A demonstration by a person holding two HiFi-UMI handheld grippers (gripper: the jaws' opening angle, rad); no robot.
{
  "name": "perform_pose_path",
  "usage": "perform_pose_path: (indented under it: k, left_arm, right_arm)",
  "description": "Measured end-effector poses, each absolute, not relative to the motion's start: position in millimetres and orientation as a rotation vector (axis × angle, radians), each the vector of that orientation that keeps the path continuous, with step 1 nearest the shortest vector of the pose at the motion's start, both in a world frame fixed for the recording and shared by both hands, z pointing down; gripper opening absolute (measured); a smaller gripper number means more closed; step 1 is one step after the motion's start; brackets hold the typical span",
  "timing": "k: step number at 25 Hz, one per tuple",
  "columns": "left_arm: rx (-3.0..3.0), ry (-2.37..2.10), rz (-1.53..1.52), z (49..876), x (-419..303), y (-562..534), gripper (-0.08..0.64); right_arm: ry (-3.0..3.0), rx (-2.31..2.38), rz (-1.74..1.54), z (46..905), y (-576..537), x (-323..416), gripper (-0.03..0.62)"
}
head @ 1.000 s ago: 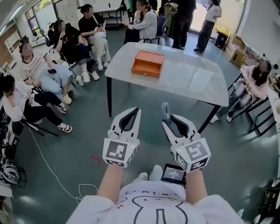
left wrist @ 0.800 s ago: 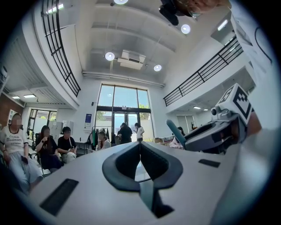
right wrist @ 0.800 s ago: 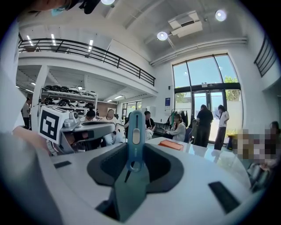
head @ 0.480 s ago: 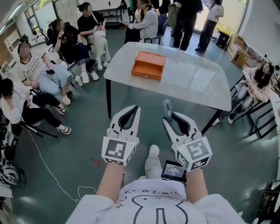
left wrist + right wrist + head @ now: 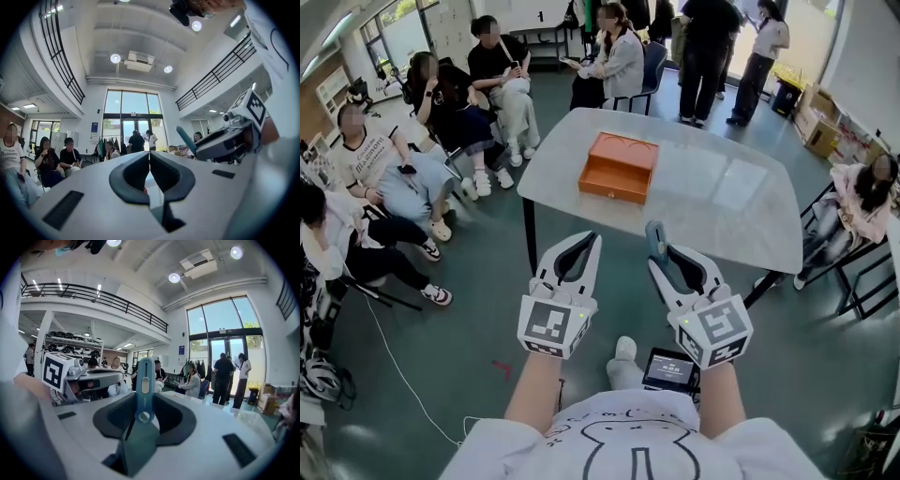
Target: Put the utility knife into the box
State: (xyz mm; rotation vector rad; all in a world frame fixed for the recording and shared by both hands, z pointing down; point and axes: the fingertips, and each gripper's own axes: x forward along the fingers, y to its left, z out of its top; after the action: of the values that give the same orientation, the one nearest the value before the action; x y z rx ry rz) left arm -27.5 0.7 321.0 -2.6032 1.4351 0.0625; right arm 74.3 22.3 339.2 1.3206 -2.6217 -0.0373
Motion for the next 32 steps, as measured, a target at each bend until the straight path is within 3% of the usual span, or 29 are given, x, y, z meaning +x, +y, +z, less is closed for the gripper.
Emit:
perform_pose_path:
  k: [17,32]
  left_arm:
    - [-2.562,1.558,0.061,318,-4,-151,0.015]
    - [-2.549,1.637,0.034,327,-9,-211,0.015]
  right_arm:
    - [-2.659,1.193,-0.013,341,-140,99,0.132]
    - [-2.662,1.180,0.045,350,-209,109,0.132]
